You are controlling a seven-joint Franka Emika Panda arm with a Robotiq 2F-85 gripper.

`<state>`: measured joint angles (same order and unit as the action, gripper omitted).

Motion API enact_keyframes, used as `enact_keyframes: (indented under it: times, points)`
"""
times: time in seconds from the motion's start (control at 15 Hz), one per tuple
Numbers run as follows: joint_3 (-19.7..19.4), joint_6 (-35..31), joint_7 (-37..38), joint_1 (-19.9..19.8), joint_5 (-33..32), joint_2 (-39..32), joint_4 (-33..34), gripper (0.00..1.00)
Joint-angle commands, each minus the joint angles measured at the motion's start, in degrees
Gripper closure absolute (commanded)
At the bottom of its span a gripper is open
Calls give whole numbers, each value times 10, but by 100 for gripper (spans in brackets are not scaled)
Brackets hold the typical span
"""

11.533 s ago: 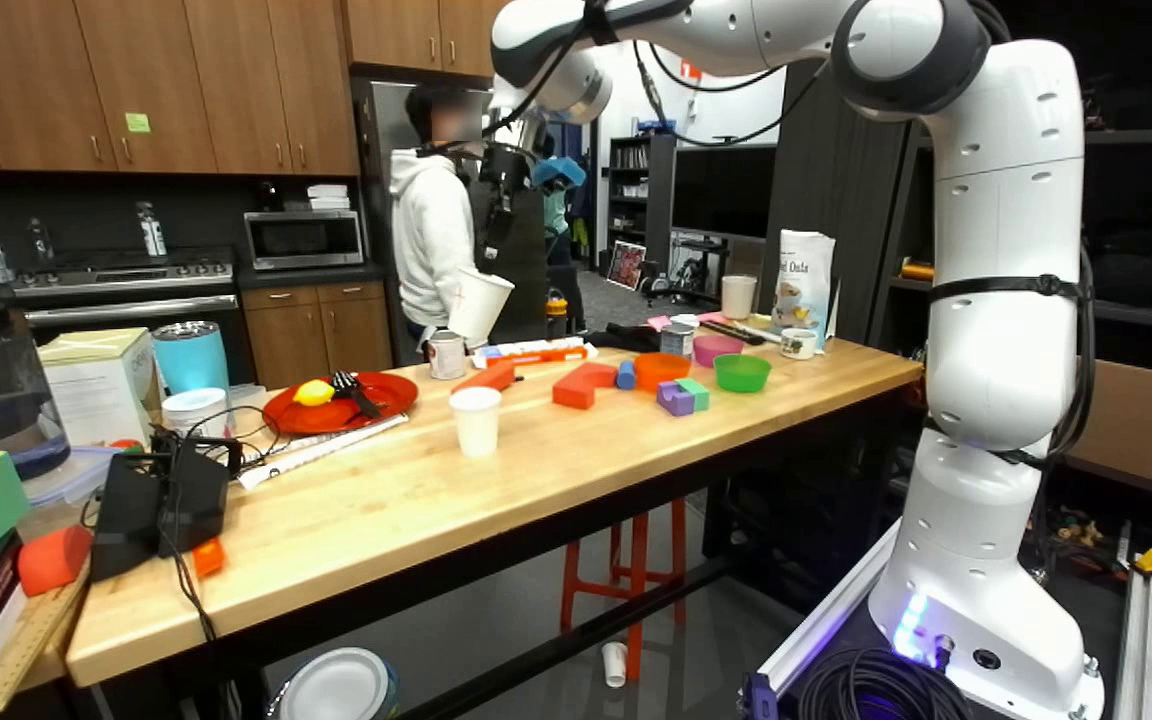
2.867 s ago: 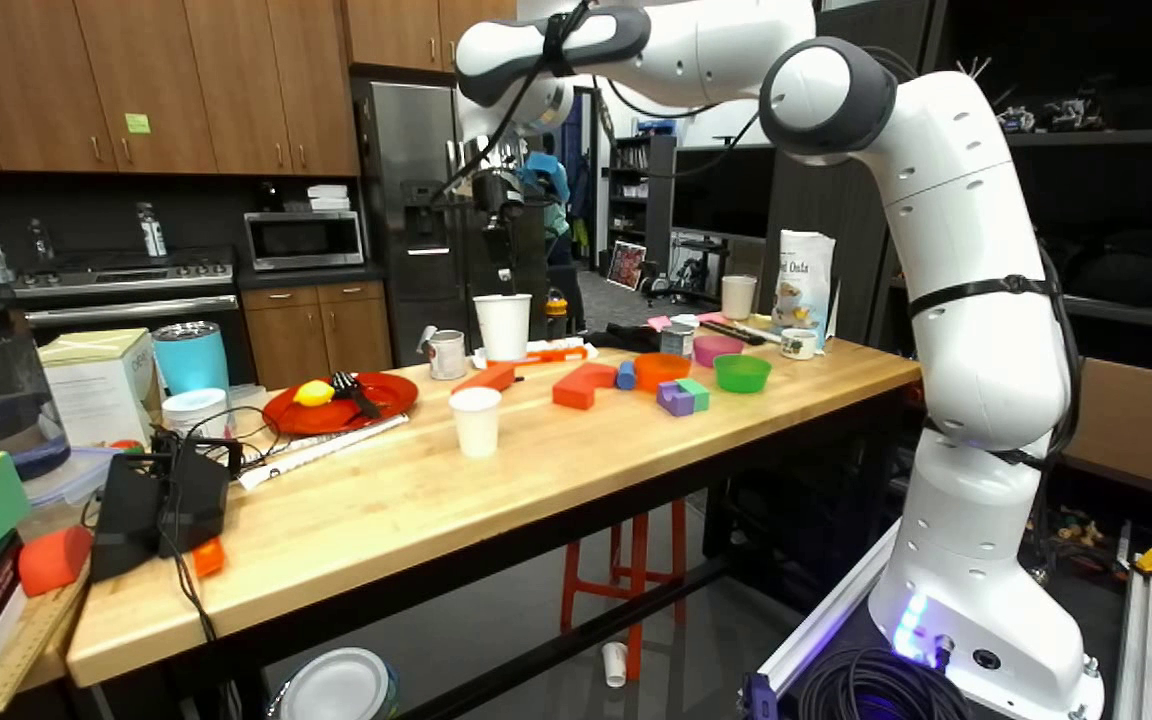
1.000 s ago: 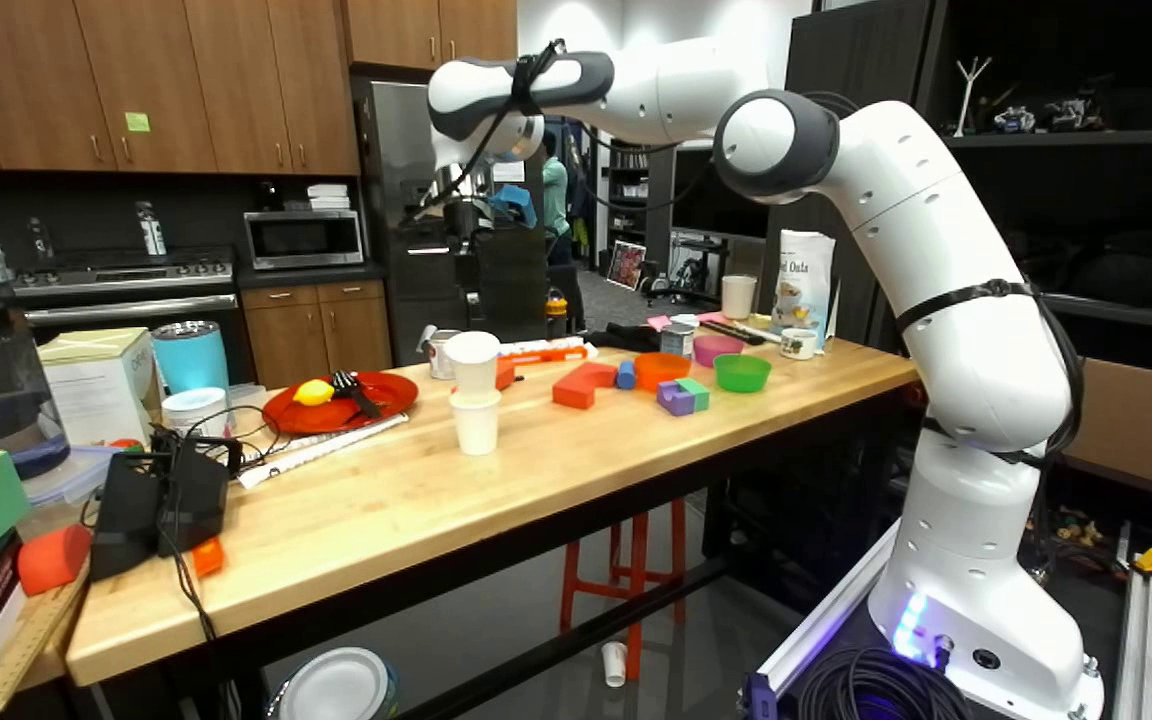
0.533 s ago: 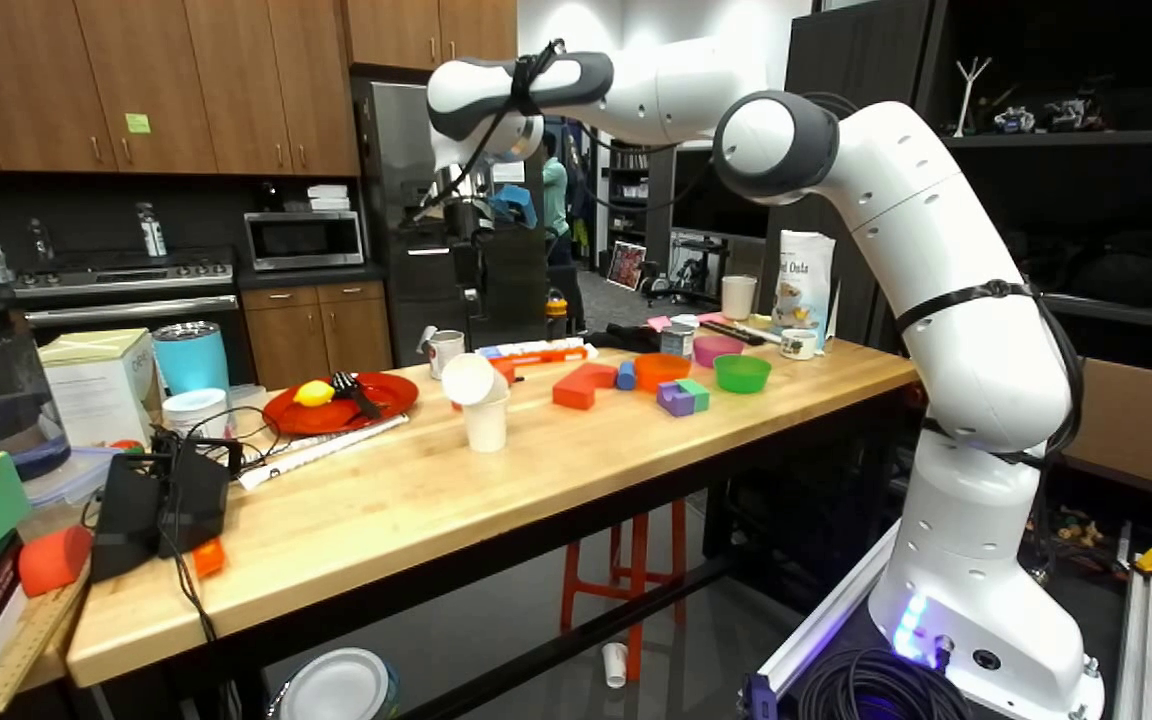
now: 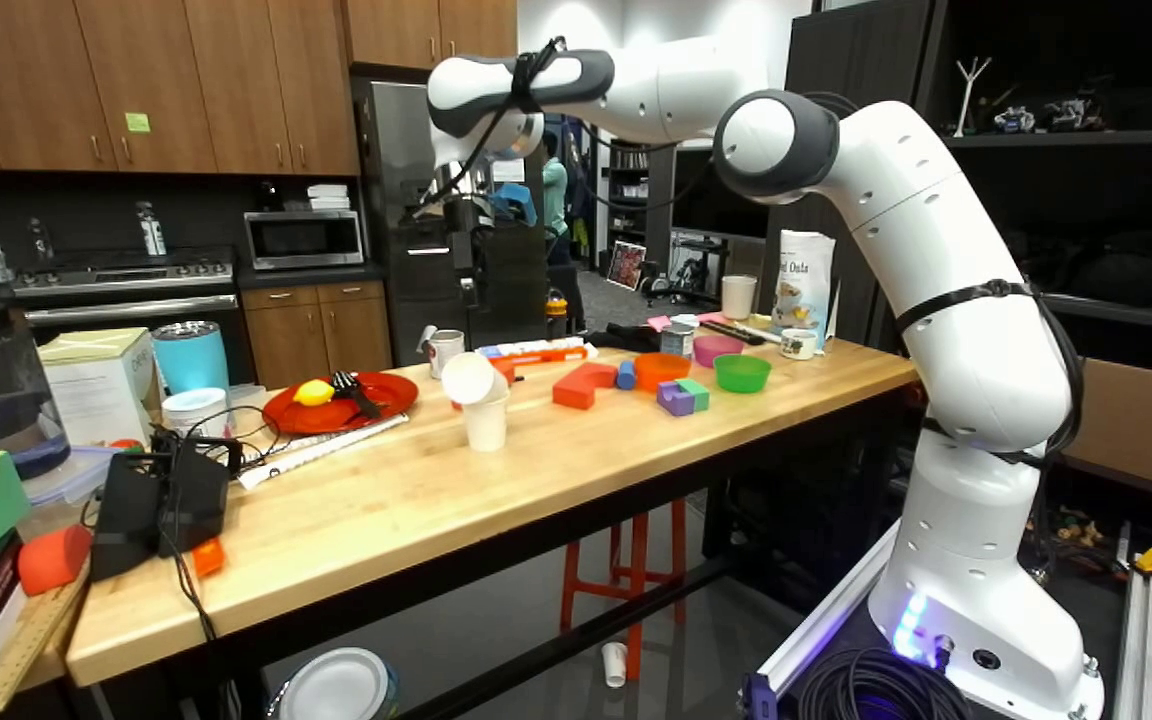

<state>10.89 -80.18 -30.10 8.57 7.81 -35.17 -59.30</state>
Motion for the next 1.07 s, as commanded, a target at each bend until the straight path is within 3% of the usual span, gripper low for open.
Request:
enact_keyframes:
  times: [0.0, 0.4, 1.0]
  points:
    - [1, 7, 1, -2, 4, -3, 13, 0]
    - [7, -19, -45, -4, 15, 7, 6, 0]
    - [12, -48, -41, 0, 15, 41, -22, 0]
